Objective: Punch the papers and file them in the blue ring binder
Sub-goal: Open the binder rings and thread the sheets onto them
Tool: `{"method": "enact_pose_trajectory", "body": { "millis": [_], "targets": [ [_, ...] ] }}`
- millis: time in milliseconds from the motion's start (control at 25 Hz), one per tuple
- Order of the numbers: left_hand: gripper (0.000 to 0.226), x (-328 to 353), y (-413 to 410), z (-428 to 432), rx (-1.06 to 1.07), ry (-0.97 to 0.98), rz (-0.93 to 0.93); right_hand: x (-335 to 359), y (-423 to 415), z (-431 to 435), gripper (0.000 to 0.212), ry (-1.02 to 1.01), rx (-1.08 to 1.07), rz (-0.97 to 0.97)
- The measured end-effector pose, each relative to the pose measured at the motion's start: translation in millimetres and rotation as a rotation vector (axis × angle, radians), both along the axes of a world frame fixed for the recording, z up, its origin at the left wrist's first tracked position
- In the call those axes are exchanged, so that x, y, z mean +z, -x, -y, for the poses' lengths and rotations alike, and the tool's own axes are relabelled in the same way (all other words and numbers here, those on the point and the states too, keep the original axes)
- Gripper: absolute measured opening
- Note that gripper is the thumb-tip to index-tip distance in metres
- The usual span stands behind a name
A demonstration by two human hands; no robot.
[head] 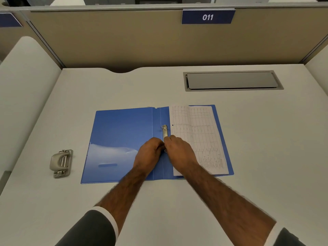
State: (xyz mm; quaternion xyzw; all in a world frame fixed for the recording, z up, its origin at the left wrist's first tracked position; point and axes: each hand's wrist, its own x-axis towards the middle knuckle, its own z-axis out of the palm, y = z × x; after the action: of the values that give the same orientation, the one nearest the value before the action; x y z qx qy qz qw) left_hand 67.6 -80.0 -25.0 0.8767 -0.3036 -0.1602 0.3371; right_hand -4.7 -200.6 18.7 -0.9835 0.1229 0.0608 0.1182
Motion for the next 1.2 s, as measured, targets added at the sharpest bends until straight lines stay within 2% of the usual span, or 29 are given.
{"method": "enact_pose_trajectory", "body": {
  "millis": [160, 320, 560, 800, 840, 920, 960, 1000, 1040, 1120, 1200],
  "targets": [
    [0.020, -7, -1, 2, 0.002, -0.018, -0.019, 0, -2, 11, 0.026, 0.012, 0.063, -0.048],
    [0.018, -8, -2, 4, 0.004, -0.037, -0.013, -2, -6, 17, 0.023, -0.074, 0.058, -0.088],
    [0.016, -1, -6, 1, -0.019, 0.017, -0.016, -18, 3, 26, 0.013, -0.186, -0.028, -0.003],
    [0.016, 7, -2, 1, 0.004, -0.006, -0.067, -23, 4, 30, 0.014, -0.180, -0.043, 0.004],
    [0.023, 9, 4, -1, 0.006, -0.007, -0.008, -21, 10, 30, 0.021, -0.242, -0.080, 0.028],
    [0.037, 14, 26, -1, -0.077, -0.040, 0.303, -15, 28, 37, 0.037, -0.360, -0.250, 0.150],
    [0.040, 17, 41, 3, -0.175, -0.051, 0.428, -11, 41, 44, 0.039, -0.355, -0.375, 0.235],
    [0.042, 19, 56, 11, -0.296, -0.062, 0.478, -7, 55, 53, 0.038, -0.306, -0.505, 0.295],
    [0.043, 19, 68, 21, -0.401, -0.090, 0.471, -6, 68, 64, 0.037, -0.239, -0.630, 0.298],
    [0.045, 13, 81, 40, -0.492, -0.193, 0.369, -4, 93, 81, 0.041, -0.167, -0.815, 0.158],
    [0.047, 8, 84, 49, -0.493, -0.309, 0.264, -7, 106, 88, 0.048, -0.222, -0.883, 0.012]
  ]
}}
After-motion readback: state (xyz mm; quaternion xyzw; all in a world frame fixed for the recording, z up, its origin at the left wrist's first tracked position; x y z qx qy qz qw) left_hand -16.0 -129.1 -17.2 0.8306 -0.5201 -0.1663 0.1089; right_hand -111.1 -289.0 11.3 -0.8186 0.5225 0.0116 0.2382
